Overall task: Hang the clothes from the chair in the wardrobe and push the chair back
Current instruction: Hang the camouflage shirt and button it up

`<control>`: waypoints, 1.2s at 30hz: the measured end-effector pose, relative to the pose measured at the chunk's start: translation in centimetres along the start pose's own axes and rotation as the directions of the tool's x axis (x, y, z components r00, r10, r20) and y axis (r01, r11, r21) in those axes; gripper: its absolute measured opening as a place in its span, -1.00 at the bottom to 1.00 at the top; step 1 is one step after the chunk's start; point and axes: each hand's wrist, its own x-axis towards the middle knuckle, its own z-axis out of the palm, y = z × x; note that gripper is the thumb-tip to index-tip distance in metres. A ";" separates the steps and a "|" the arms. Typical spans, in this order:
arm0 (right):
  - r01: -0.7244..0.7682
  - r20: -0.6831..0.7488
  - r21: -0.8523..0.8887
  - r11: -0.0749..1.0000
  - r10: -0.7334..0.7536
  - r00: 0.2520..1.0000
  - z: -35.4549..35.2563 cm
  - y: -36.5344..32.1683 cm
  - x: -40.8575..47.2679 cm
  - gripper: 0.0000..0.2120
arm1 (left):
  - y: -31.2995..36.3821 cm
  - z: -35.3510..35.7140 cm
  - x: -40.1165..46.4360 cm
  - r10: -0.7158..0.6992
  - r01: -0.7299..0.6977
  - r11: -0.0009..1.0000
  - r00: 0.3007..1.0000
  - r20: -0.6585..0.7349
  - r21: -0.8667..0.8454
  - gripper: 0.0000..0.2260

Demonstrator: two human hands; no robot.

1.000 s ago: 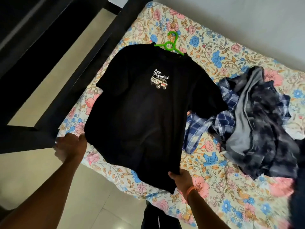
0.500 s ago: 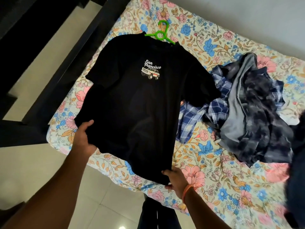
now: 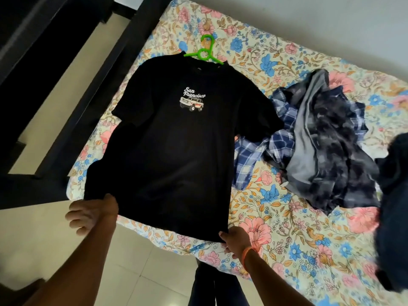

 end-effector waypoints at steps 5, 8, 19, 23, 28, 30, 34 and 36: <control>0.038 -0.196 0.088 0.995 -0.020 0.980 -4.3 0.6 -1.0 -0.87 | 0.7 0.2 -10.6 0.569 -0.590 0.807 0.761 0.312 -0.030 -0.55; 0.092 -0.331 0.096 0.991 -0.055 0.942 -8.8 0.7 -1.0 -0.68 | 2.3 1.5 -18.5 0.762 -0.774 0.582 0.412 0.500 -0.249 -0.68; 0.034 -0.812 -0.374 0.927 -0.344 0.471 -29.1 -1.1 3.0 -0.31 | 10.0 7.4 -38.3 0.701 -0.669 0.540 0.022 0.713 -0.510 -0.53; 0.020 -0.714 -0.408 0.913 -0.332 0.616 -33.1 -0.7 5.4 -0.81 | 12.3 8.8 -41.0 0.714 -0.660 0.540 0.032 0.699 -0.521 -0.51; 0.531 -0.704 0.025 0.847 -0.362 0.611 -35.0 1.5 3.2 -0.80 | 15.2 9.0 -45.0 0.590 -0.512 0.745 0.207 0.781 -0.427 -0.39; 0.572 -0.598 0.350 0.742 -0.293 0.746 -34.9 3.8 0.7 -0.77 | 16.2 9.1 -46.4 0.536 -0.557 0.756 0.226 0.814 -0.344 -0.43; 0.496 -0.512 0.688 0.530 -0.131 0.849 -35.7 9.7 -3.7 -0.68 | 16.4 6.4 -50.4 0.570 -0.670 0.654 0.134 0.810 -0.350 -0.75; 0.488 -0.541 0.704 0.517 -0.055 0.839 -36.4 11.8 -5.6 -0.76 | 15.4 3.8 -52.8 0.652 -0.818 0.460 0.046 0.757 -0.346 -0.81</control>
